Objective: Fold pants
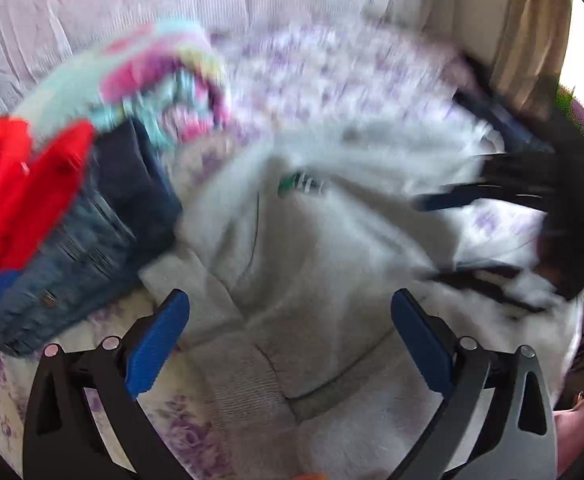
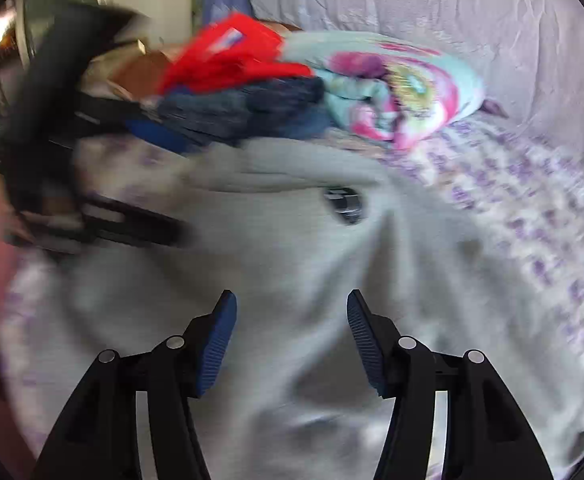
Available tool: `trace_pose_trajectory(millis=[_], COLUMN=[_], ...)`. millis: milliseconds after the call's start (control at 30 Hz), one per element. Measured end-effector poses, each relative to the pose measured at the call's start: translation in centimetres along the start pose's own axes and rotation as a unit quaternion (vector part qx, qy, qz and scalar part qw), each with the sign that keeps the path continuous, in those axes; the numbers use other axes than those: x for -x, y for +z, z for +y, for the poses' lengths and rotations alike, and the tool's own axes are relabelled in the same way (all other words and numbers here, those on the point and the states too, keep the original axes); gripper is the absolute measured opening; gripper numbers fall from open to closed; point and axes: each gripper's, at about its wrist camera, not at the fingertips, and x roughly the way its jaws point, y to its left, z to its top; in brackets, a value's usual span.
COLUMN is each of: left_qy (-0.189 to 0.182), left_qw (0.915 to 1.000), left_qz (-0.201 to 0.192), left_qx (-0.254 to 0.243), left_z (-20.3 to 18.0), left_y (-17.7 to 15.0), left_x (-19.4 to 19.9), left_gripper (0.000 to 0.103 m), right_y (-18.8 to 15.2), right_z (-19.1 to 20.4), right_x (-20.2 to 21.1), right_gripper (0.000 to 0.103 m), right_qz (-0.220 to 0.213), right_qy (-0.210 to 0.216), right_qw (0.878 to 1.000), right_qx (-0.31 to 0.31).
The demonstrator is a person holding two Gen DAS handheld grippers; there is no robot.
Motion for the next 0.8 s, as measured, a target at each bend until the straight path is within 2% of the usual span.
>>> trace_pose_trajectory(millis=[67,100,133,167,233,300,333,433,533,600,667,800], left_qy=[0.025,0.028,0.008,-0.003,0.005,0.0,0.006,0.028,0.035,0.043,0.034,0.028], left_qw=[0.9981,0.9963,0.9949,0.9946,0.994,0.9949,0.9961,0.9984,0.9986,0.9963,0.9935,0.9883], left_qz=[0.054,0.075,0.085,0.081,0.066,0.035,0.009,-0.033,-0.023,-0.007,0.016,0.038], left_qx=[0.017,0.031,0.052,0.065,0.087,0.095,0.088,0.037,-0.032,-0.073,-0.108,-0.145], left_z=[0.7,1.4,2.4,3.0,3.8,4.1,3.9,2.7,2.0,1.5,1.5,0.9], left_y=[-0.3,-0.5,-0.6,-0.5,-0.4,0.4,1.2,4.1,6.2,7.5,8.9,10.8], left_x=[-3.2,-4.4,-5.0,-4.6,-3.0,-0.8,0.6,2.6,2.2,1.3,-0.3,-2.8], left_gripper=[0.099,0.099,0.099,0.099,0.099,0.099,0.099,0.099,0.099,0.099,0.099,0.099], right_y=[-1.7,-3.4,-5.1,-5.7,-5.7,-3.9,-2.6,1.2,4.1,5.4,5.7,4.9], right_z=[1.3,2.8,4.2,5.0,5.8,3.7,1.9,-3.7,-9.9,-13.7,-16.0,-19.2], right_x=[-1.0,-1.9,-2.4,-1.9,-0.3,2.1,3.2,4.3,3.2,2.0,0.6,-2.1], right_gripper=[0.058,0.058,0.058,0.058,0.058,0.06,0.067,0.074,0.074,0.074,0.073,0.072], right_qz=[0.051,0.087,0.105,0.089,0.085,0.055,0.035,0.019,0.048,0.072,0.095,0.13], right_qy=[0.049,0.056,0.046,0.026,0.023,0.031,0.024,-0.038,-0.103,-0.121,-0.107,-0.078], right_qw=[0.998,0.995,0.993,0.994,0.991,0.995,0.997,0.998,0.992,0.989,0.989,0.987], right_qx=[0.0,0.011,0.033,0.054,0.103,0.082,0.069,0.056,0.047,0.052,0.046,0.055])
